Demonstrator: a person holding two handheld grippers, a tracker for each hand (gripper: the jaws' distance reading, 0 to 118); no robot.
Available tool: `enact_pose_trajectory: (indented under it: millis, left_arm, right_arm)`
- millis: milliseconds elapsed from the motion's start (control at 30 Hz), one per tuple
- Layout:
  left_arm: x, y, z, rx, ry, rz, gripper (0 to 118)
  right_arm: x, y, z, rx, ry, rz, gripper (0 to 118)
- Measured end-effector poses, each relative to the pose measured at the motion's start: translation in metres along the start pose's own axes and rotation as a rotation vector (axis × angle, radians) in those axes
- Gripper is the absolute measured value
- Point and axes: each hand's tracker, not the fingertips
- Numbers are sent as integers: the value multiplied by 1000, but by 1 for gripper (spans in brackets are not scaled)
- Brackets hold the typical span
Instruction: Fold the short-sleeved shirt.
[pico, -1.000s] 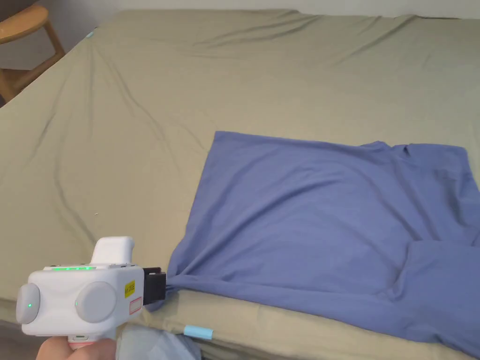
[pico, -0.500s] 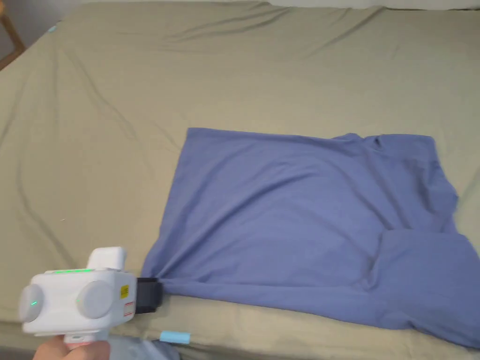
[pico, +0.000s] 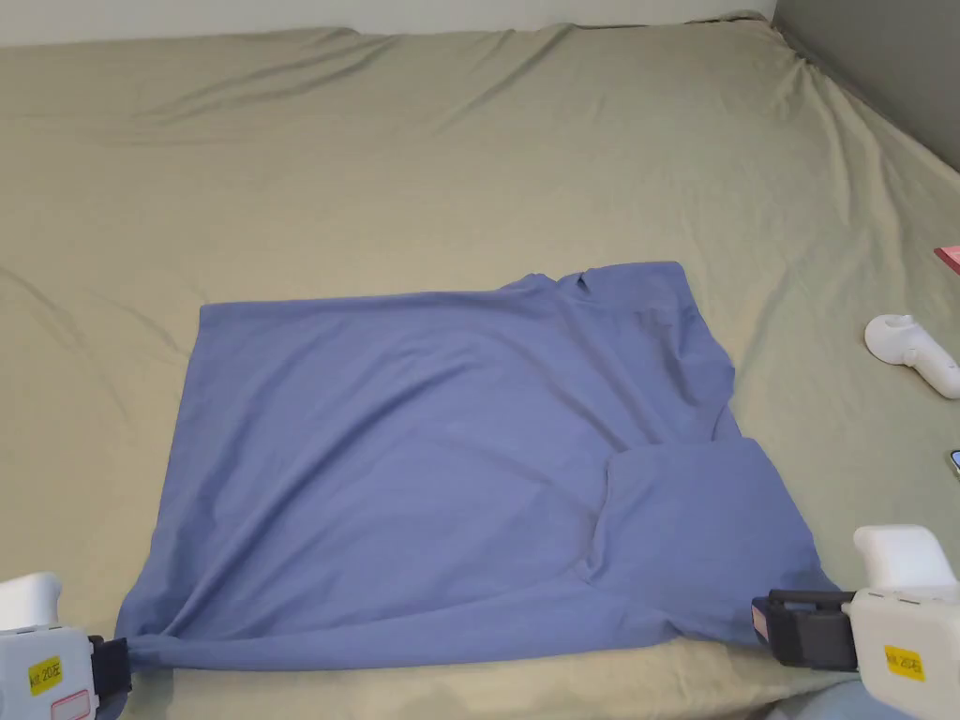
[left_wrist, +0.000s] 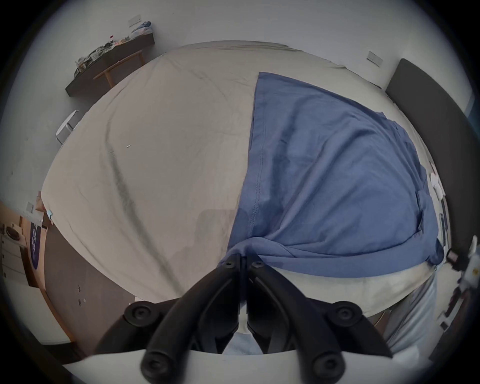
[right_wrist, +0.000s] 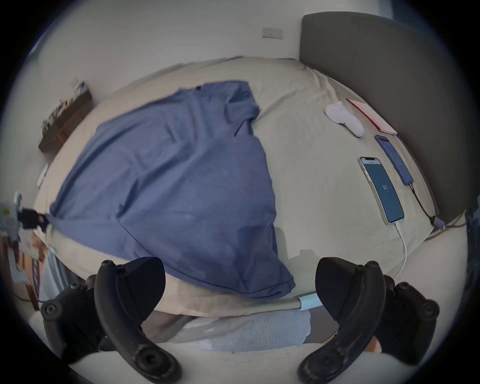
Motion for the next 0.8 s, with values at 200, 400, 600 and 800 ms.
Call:
enact_pose_trajectory:
  millis: [200, 400, 600, 800]
  left_arm:
    - [20, -10, 12, 2, 8, -9, 2]
    - [13, -8, 13, 0, 11, -8, 2]
    - [15, -8, 25, 17, -4, -3, 2]
    - [16, -11, 21, 14, 1, -20, 2]
  right_arm:
    - [-17, -2, 1, 20, -20, 54, 0]
    - [-2, 11, 16, 25, 1, -35, 0]
    - [4, 20, 42, 84, 5, -62, 0]
    - [0, 7, 17, 15, 45, -10, 116]
